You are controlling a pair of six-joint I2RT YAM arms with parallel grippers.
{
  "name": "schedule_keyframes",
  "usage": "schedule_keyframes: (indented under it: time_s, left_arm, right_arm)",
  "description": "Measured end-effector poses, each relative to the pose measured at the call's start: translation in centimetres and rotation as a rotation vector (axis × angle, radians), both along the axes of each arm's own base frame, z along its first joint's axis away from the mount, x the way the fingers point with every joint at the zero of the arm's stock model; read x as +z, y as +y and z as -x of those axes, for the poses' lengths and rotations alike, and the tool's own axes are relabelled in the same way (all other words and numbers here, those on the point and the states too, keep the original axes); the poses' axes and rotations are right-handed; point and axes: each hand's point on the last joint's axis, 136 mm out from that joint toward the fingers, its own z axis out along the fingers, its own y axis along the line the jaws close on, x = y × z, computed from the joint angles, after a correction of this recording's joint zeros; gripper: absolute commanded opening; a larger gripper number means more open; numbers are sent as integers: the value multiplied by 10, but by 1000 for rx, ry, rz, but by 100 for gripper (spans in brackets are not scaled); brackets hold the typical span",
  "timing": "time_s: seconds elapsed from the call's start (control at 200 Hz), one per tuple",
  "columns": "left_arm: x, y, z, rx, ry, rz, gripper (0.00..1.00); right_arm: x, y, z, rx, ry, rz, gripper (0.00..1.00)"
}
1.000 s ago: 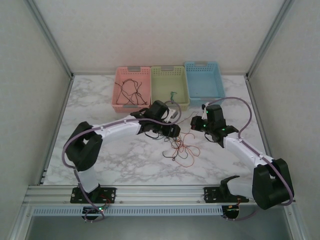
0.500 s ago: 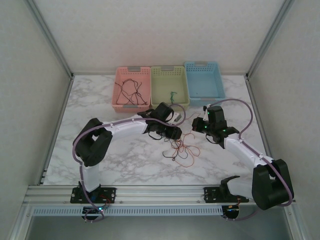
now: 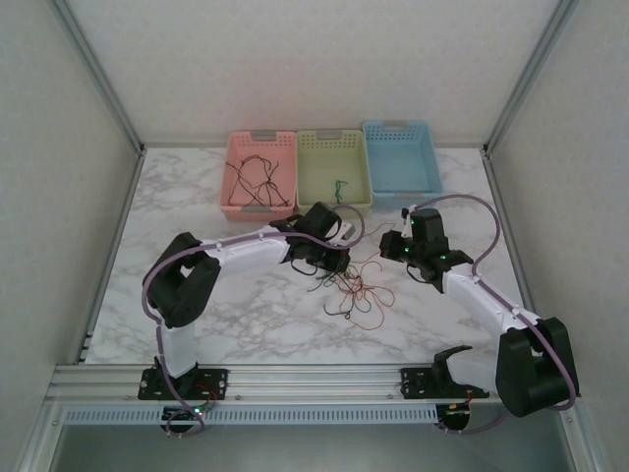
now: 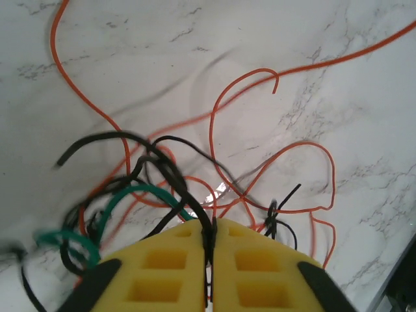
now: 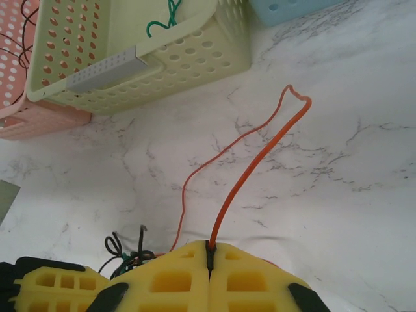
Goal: Untangle the cables
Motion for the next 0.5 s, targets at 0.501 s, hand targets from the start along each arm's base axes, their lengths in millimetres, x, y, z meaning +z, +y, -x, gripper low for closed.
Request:
schedule_keyframes:
  time_s: [0.501]
  left_arm:
    - [153, 185, 5, 473, -240, 122, 0]
  right_arm:
    - [-30, -62, -5, -211, 61, 47, 0]
